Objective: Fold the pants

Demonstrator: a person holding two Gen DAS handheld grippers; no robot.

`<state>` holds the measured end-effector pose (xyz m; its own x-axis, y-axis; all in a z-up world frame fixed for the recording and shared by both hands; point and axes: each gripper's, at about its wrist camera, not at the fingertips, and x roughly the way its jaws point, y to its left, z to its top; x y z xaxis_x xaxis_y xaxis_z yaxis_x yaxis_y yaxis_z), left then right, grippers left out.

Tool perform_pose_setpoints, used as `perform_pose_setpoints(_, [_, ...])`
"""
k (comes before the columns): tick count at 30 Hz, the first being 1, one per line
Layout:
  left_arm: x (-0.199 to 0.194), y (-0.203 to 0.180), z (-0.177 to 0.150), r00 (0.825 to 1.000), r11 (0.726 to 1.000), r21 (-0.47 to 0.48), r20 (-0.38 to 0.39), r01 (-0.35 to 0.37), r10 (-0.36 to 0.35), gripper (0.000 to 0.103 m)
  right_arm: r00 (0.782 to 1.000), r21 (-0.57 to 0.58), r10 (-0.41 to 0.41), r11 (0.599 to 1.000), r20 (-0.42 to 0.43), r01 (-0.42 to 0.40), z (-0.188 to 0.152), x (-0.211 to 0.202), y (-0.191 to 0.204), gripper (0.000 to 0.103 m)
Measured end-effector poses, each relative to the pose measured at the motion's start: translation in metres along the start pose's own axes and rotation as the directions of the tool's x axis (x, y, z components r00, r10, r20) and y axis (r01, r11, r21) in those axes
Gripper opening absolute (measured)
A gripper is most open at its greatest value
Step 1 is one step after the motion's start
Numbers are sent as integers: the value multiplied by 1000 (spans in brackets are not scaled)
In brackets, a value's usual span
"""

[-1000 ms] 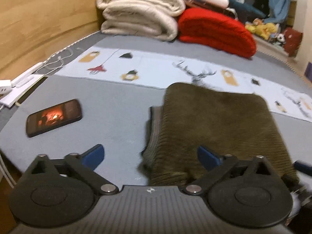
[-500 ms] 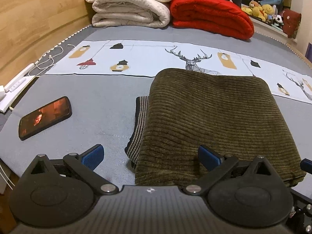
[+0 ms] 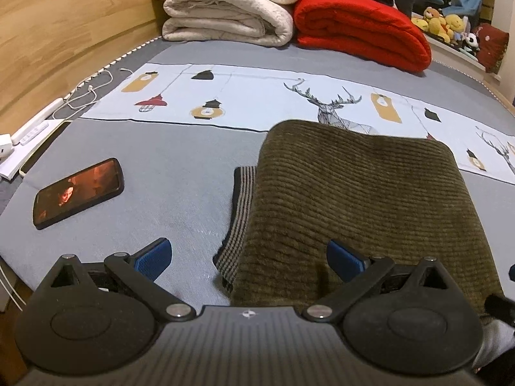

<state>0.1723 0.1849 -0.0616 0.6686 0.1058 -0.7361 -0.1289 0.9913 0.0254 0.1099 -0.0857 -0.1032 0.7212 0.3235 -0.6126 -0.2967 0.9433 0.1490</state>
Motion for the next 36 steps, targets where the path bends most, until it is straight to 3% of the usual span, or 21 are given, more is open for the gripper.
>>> perform_pose_setpoints(13, [23,-10,12,999,999,24,-44,-28,29,103,997,212,-39,976,-70,53,6,31,-72,82])
perform_pose_setpoints(20, [40,-13,21,997,998,52,-72,-29,32,103,991,316,40,949,-124,2,-2,56,-92,85])
perform_pose_setpoints(28, [64,-3,44,991,995,83,-125,60,-49,103,969,425,177,901,-174,-89,8,79,-103,85])
perform_pose_setpoints(36, [86,9,48,962,988,-37,-224,152,-157,103,956,444,241,884,-170,-144,14,97,-102,91])
